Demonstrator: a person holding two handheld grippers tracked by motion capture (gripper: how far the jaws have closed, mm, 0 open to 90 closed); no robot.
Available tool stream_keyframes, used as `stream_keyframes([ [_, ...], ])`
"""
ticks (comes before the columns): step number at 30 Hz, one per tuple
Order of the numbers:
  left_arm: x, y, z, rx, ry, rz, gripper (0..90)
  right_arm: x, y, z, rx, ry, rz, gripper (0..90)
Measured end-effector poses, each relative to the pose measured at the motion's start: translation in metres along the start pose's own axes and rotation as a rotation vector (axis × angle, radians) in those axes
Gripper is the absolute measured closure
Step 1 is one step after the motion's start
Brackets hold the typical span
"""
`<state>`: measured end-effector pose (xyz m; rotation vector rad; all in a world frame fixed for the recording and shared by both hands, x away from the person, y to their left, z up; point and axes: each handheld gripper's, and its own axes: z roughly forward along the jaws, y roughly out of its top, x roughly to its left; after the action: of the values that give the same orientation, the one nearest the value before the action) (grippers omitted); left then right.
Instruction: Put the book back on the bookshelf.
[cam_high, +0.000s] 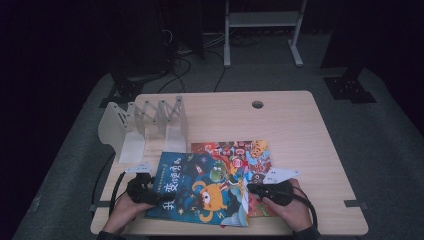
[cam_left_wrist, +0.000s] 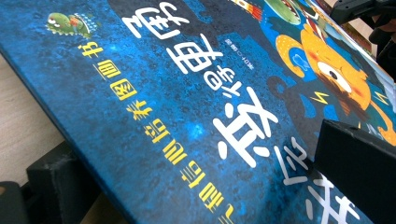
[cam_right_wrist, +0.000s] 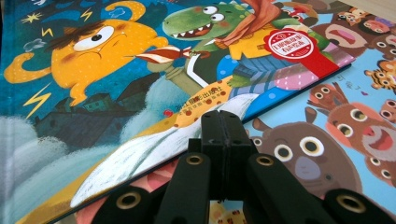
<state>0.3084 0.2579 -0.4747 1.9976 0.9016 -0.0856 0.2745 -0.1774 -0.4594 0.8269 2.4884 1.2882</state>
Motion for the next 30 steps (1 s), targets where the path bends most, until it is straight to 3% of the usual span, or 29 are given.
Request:
stream_keyframes([
  [21, 0.004, 0.003, -0.013, 0.025, -0.006, -0.011, 1.2, 0.004, 0.008, 0.007, 0.023, 0.015, -0.019, 88.4],
  [30, 0.0, 0.011, -0.026, -0.02, 0.003, -0.001, 1.2, 0.005, 0.013, 0.012, 0.034, 0.028, -0.028, 88.4],
])
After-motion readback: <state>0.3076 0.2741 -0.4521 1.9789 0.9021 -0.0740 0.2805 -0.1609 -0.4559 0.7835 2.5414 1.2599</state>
